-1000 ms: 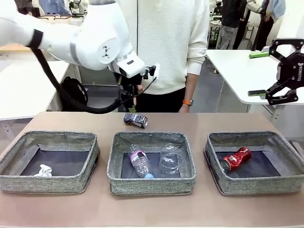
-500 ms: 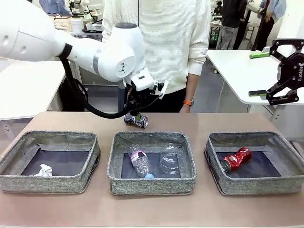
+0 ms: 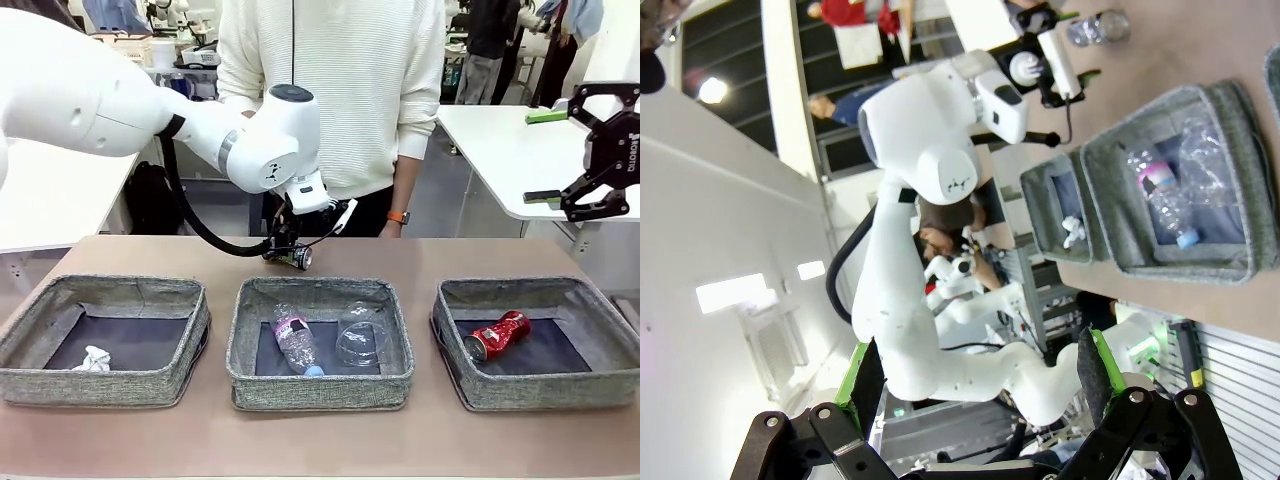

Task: Sort the waste into the appropriate baskets.
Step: Pick up the waste item pointed out by the person.

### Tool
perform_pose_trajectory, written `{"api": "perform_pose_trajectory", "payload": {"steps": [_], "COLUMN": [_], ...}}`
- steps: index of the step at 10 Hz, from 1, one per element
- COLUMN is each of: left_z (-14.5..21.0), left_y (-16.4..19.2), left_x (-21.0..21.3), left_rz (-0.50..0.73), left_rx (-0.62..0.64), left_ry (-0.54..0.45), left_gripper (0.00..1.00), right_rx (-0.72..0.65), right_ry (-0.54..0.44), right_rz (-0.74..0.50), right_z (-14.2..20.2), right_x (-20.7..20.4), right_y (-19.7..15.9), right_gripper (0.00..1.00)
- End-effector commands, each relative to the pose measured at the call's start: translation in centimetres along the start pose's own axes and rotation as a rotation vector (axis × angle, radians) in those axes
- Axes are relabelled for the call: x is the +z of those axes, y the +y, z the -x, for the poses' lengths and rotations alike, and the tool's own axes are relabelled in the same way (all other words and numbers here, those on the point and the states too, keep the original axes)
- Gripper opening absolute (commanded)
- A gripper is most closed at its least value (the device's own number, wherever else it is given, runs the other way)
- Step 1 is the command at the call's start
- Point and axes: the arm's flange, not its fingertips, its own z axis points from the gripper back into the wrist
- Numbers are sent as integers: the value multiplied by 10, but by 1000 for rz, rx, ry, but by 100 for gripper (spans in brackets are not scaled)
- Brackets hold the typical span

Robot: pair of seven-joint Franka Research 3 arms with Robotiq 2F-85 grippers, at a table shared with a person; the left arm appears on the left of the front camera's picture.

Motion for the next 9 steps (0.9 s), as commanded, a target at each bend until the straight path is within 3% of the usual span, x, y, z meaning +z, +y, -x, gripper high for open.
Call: {"api": "perform_pose_trajectory", "payload": {"steps": [1, 6, 9], "left_z": [2, 18, 18], "left_y": [12, 25, 24], "left_x": [-5, -38, -49], "left_rz": [22, 42, 73], "left_rx": [1, 78, 62], "left_ry": [8, 24, 18], "left_gripper": [100, 100, 100], "right_rx": [6, 6, 6], "right_ry": [3, 3, 3], "right_rz": [-26, -26, -26], "right_z": [0, 0, 0], "right_x": [-1, -1, -1], "right_y": [3, 3, 3], "right_gripper": [100, 100, 100]}}
